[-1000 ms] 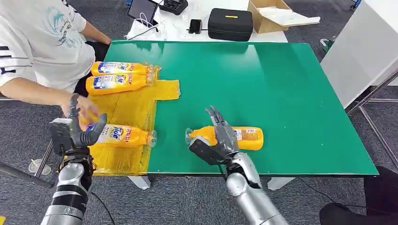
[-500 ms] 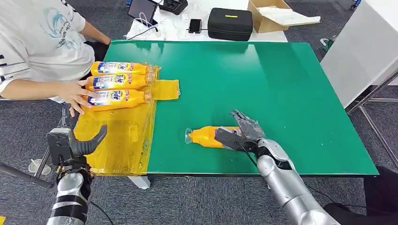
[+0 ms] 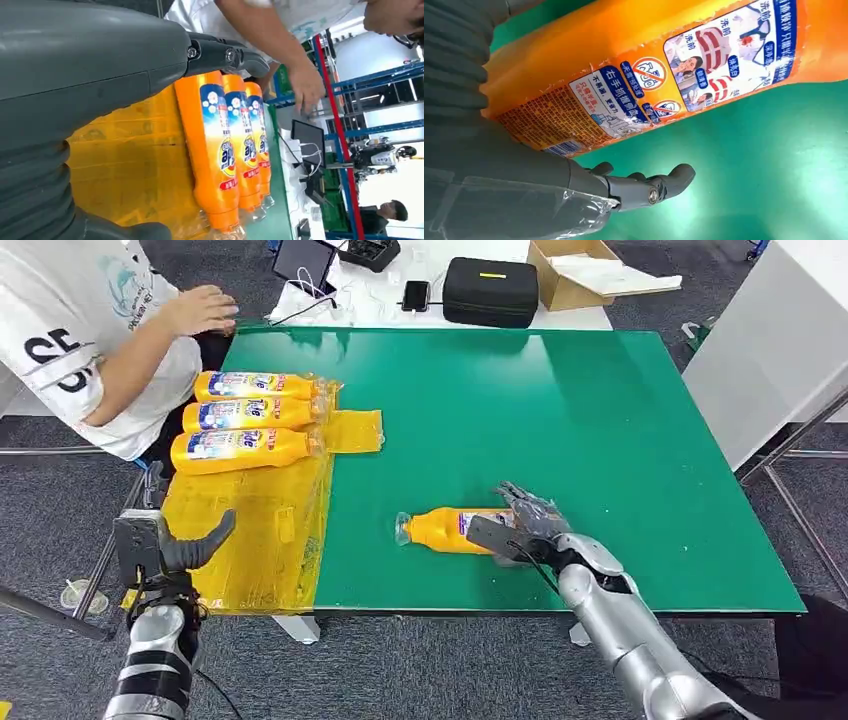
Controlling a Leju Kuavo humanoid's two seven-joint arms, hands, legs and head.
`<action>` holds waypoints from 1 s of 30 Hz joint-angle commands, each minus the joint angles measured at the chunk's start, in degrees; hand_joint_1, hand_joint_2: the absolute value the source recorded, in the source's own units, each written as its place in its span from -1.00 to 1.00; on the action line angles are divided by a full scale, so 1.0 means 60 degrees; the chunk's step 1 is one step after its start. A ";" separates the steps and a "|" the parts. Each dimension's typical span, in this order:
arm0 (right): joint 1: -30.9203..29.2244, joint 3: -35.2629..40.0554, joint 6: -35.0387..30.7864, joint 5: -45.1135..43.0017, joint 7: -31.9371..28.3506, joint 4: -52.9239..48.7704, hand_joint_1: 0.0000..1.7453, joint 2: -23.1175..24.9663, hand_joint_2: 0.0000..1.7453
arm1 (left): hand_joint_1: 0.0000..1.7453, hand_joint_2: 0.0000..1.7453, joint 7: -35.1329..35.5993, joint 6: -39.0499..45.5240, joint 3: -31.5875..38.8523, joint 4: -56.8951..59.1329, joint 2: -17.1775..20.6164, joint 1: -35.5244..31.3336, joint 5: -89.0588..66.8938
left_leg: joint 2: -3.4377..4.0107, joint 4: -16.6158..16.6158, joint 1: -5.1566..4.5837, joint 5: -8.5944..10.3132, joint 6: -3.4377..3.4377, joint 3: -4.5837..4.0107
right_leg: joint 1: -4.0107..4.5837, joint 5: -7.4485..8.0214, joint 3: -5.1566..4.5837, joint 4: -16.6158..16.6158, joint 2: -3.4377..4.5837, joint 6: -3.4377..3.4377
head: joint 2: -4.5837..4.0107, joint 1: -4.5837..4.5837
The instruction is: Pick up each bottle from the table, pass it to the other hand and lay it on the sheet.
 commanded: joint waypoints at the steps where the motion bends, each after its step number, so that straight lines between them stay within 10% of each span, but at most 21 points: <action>1: -0.0494 0.0806 0.0619 -0.0358 -0.0287 0.1330 -1.00 -0.0144 1.00 | -1.00 1.00 0.0040 -0.0083 -0.0058 0.0994 0.0011 -0.0578 0.0001 | -0.0004 -0.0008 0.0000 -0.0008 0.0009 0.0035 | 0.0006 -0.0011 0.0039 -0.0008 -0.0017 -0.0013 | 0.0000 -0.0004; 8: -0.1165 0.1821 0.0965 -0.0116 -0.0183 0.2230 -1.00 -0.0189 1.00 | -1.00 1.00 0.0040 -0.0110 -0.0163 0.1472 -0.0059 -0.0840 0.0067 | 0.0007 -0.0006 0.0000 -0.0004 0.0007 0.0038 | 0.0004 -0.0004 0.0036 -0.0008 -0.0005 -0.0009 | 0.0000 0.0004; 9: -0.1227 0.1868 0.1038 -0.0150 -0.0236 0.2253 -0.78 -0.0225 1.00 | -1.00 1.00 0.0040 -0.0126 -0.0165 0.1505 -0.0066 -0.0853 0.0074 | 0.0006 -0.0009 0.0001 -0.0005 0.0010 0.0050 | 0.0007 -0.0005 0.0051 -0.0013 -0.0010 -0.0013 | 0.0004 0.0000; 10: -0.1268 0.1961 0.1142 -0.0185 -0.0296 0.2251 0.92 -0.0292 1.00 | -1.00 1.00 0.0040 -0.0148 -0.0143 0.1623 -0.0078 -0.0898 0.0094 | 0.0010 -0.0007 0.0001 -0.0004 0.0007 0.0046 | 0.0005 -0.0001 0.0041 -0.0010 -0.0004 -0.0010 | 0.0000 0.0000; 11: -0.1279 0.1997 0.1194 -0.0274 -0.0358 0.2221 1.00 -0.0349 1.00 | -1.00 1.00 0.0040 -0.0155 -0.0149 0.1673 -0.0092 -0.0922 0.0092 | 0.0005 -0.0007 0.0000 -0.0006 0.0010 0.0057 | 0.0006 -0.0005 0.0054 -0.0009 -0.0013 -0.0014 | 0.0000 0.0000; 30: -0.1259 0.2991 0.1999 -0.1807 -0.0660 0.1267 1.00 -0.1515 1.00 | -1.00 1.00 0.0040 -0.0195 -0.0326 0.2018 -0.0130 -0.1151 0.0230 | -0.0016 -0.0008 0.0001 -0.0004 0.0012 0.0086 | 0.0009 -0.0007 0.0095 -0.0015 -0.0037 -0.0014 | 0.0000 0.0000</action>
